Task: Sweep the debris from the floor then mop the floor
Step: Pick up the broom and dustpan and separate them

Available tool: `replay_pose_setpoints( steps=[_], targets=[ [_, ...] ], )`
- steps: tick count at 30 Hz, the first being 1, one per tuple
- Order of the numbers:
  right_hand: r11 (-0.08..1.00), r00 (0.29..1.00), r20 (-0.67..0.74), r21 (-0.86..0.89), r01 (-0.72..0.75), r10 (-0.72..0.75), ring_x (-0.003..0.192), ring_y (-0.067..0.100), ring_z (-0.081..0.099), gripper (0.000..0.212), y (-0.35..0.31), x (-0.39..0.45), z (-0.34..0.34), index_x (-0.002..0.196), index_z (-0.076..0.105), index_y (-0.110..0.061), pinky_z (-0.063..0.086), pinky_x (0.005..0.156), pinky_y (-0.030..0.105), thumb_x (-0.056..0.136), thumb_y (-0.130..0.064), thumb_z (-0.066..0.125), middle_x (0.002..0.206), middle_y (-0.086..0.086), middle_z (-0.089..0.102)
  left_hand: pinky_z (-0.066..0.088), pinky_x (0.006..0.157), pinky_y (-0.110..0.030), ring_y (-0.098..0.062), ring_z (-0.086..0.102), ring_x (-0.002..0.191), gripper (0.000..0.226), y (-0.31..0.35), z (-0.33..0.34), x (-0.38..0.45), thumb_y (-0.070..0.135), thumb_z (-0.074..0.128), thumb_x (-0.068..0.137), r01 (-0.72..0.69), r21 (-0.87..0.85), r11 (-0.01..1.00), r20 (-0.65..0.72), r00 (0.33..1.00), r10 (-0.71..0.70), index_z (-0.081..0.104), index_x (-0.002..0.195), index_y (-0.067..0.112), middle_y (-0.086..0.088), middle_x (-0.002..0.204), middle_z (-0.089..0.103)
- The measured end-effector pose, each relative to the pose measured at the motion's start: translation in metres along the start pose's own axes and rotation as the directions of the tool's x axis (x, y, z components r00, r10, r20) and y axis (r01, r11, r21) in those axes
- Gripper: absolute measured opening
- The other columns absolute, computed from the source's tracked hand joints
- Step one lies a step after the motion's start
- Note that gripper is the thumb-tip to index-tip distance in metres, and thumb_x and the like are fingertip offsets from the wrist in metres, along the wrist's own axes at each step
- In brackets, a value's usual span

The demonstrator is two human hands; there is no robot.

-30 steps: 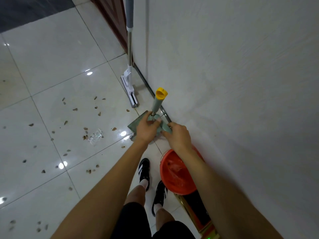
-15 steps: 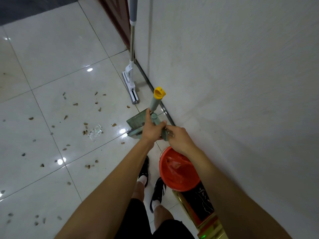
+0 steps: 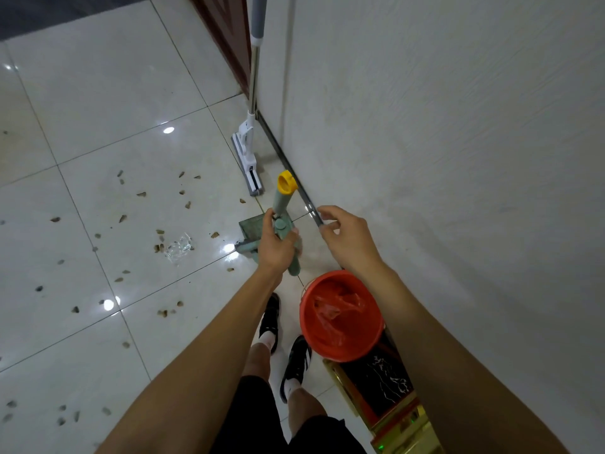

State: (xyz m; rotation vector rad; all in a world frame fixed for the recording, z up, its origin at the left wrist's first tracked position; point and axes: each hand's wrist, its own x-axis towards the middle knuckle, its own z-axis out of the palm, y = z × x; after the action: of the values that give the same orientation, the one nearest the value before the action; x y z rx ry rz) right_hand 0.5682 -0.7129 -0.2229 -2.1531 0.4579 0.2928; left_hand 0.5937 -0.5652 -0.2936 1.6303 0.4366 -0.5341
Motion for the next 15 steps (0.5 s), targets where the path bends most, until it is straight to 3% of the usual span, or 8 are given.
replay_pose_setpoints(
  steps=[3,6,8,10,12,15],
  targets=[
    [0.997,0.998,0.035,0.057,0.054,-0.056,0.096,-0.007,0.059,0.042,-0.011,-0.005,0.006,0.134,0.058,-0.032,0.045,0.072,0.001,0.094,-0.019,0.062,0.122,-0.012,0.063,0.06,0.072,-0.052,-0.029,0.069,0.092,0.054,-0.003,-0.004,-0.005,0.023,0.057,0.097,-0.028,0.078,0.997,0.008,1.0,0.028,0.032,0.143,0.035,-0.002,0.114,0.065],
    [0.992,0.995,0.052,0.101,0.075,-0.081,0.107,0.001,0.06,0.049,-0.017,-0.008,0.011,0.138,0.055,-0.034,0.043,0.074,-0.003,0.094,-0.015,0.063,0.125,-0.009,0.062,0.059,0.076,-0.053,-0.03,0.069,0.094,0.064,-0.006,-0.008,-0.007,0.021,0.056,0.097,0.003,0.104,0.995,-0.003,1.0,-0.003,0.024,0.15,0.034,-0.007,0.126,0.063],
    [0.989,0.992,0.074,0.112,0.092,-0.101,0.111,0.005,0.059,0.053,-0.02,-0.009,0.014,0.14,0.052,-0.035,0.047,0.084,0.004,0.093,-0.013,0.064,0.128,-0.007,0.061,0.06,0.077,-0.05,-0.031,0.069,0.096,0.061,-0.007,-0.011,-0.006,0.023,0.059,0.096,0.046,0.082,0.996,0.006,0.999,-0.047,0.029,0.148,0.027,-0.01,0.125,0.063],
    [0.99,0.987,0.104,0.088,0.114,-0.123,0.113,0.005,0.058,0.057,-0.025,-0.01,0.017,0.142,0.049,-0.037,0.051,0.093,0.019,0.092,-0.018,0.067,0.129,-0.008,0.061,0.061,0.073,-0.038,-0.026,0.07,0.095,0.044,-0.009,-0.014,-0.004,0.023,0.059,0.096,0.024,0.071,0.997,0.047,0.998,-0.028,0.045,0.138,0.024,-0.005,0.112,0.069],
    [0.989,0.981,0.132,0.072,0.13,-0.139,0.113,0.003,0.057,0.059,-0.031,-0.011,0.019,0.142,0.046,-0.041,0.053,0.095,0.027,0.089,-0.028,0.07,0.13,-0.009,0.062,0.06,0.075,-0.026,-0.016,0.07,0.097,0.032,-0.01,-0.017,-0.005,0.023,0.055,0.098,-0.017,0.074,0.997,0.089,0.996,0.01,0.055,0.13,0.025,0.003,0.107,0.072],
    [0.984,0.981,0.117,0.114,0.139,-0.152,0.115,0.005,0.06,0.051,-0.039,-0.011,0.022,0.136,0.053,-0.04,0.055,0.096,0.034,0.088,-0.034,0.069,0.126,-0.012,0.066,0.057,0.074,-0.026,-0.014,0.069,0.096,0.031,-0.011,-0.018,-0.006,0.025,0.051,0.1,-0.07,0.137,0.988,0.104,0.993,0.056,0.056,0.13,0.028,0.004,0.106,0.072]
  ],
)
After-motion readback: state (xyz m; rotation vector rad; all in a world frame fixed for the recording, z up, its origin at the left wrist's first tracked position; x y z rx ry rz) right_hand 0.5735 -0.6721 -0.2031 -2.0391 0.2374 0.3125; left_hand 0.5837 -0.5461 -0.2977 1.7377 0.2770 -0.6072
